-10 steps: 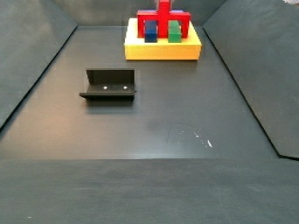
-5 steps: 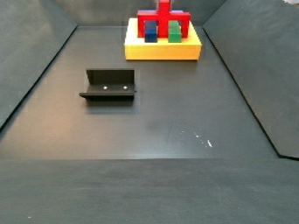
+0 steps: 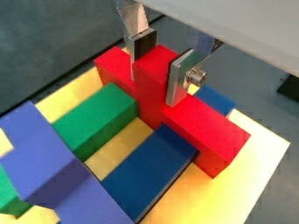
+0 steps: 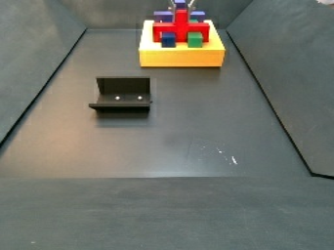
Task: Pick up the red object. Move up. Move to above the board. Insert the red object.
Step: Insert the red object.
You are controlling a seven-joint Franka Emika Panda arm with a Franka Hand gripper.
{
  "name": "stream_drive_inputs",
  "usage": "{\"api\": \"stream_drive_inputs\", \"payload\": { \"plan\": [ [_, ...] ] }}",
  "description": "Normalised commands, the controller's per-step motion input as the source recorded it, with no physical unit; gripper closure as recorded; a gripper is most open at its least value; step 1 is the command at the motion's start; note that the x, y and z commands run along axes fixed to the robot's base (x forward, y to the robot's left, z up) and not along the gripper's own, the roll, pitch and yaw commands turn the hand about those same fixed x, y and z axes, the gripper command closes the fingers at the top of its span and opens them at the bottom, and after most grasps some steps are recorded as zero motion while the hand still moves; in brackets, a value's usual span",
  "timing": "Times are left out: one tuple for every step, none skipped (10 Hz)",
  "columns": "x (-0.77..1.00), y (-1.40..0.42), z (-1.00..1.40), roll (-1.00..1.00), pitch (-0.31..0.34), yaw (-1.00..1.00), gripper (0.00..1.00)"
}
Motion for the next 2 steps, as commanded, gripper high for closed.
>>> {"api": "stream_drive_inputs", "payload": {
  "plan": [
    [0.05, 0.0, -0.2, 0.0, 0.0, 0.0, 1.0],
    [0.0, 0.0, 0.0, 0.0, 0.0, 0.0, 1.0]
  ]
}}
